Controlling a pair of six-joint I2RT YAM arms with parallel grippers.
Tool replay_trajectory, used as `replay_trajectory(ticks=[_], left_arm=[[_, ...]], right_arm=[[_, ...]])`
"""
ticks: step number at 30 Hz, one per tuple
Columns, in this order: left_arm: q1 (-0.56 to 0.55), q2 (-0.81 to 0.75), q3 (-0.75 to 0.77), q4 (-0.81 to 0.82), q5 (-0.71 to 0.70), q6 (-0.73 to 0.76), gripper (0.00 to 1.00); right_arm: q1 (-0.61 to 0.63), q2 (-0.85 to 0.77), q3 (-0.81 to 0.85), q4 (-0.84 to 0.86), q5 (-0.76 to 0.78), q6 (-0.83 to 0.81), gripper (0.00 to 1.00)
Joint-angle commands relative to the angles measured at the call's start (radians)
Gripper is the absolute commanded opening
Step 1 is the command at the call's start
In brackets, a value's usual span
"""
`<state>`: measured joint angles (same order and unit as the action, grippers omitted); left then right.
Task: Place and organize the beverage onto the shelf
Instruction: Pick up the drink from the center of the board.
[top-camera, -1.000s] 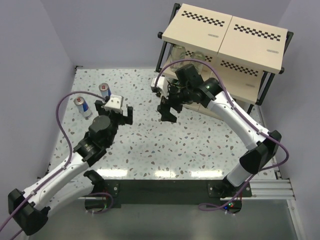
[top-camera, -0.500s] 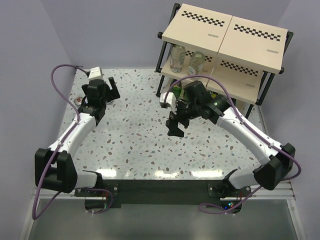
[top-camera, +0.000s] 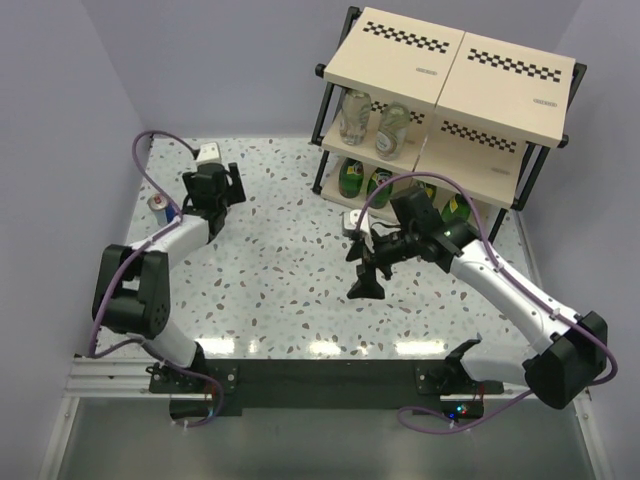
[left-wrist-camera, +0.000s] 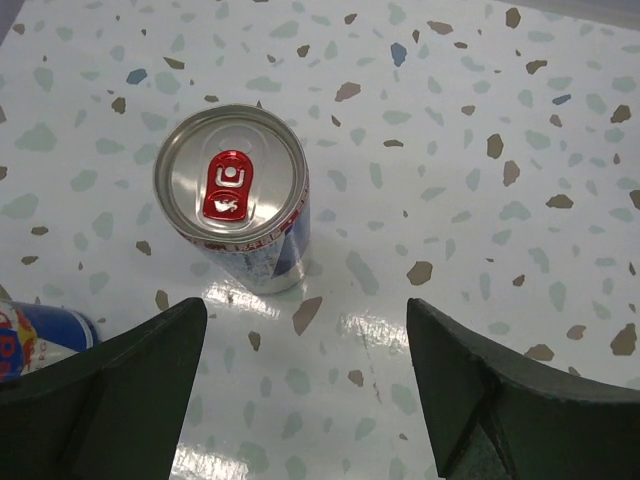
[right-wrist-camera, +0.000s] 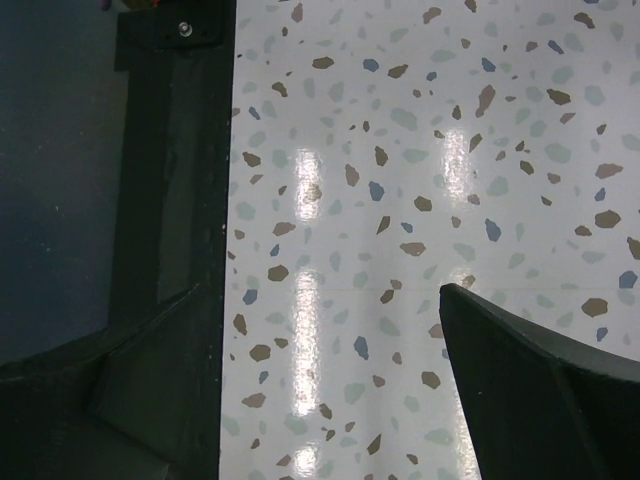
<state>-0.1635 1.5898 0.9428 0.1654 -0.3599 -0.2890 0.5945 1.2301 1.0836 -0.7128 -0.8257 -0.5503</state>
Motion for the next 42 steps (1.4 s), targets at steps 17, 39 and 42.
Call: replay_trajectory(ticks=[17, 39, 42], left_arm=[[0.042, 0.243, 0.074, 0.358, -0.140, 0.065, 0.80], [0.111, 0.271, 0.054, 0.551, 0.110, 0.194, 0.16], [0.111, 0.184, -0.008, 0.612, 0.194, 0.234, 0.00]], right_arm=[[-0.050, -0.018, -0.004, 0.023, -0.085, -0.074, 0.99], [-0.094, -0.021, -0.001, 0.004, -0.104, -0.088, 0.99], [-0.098, -0.027, -0.001, 0.001, -0.107, -0.094, 0.99]])
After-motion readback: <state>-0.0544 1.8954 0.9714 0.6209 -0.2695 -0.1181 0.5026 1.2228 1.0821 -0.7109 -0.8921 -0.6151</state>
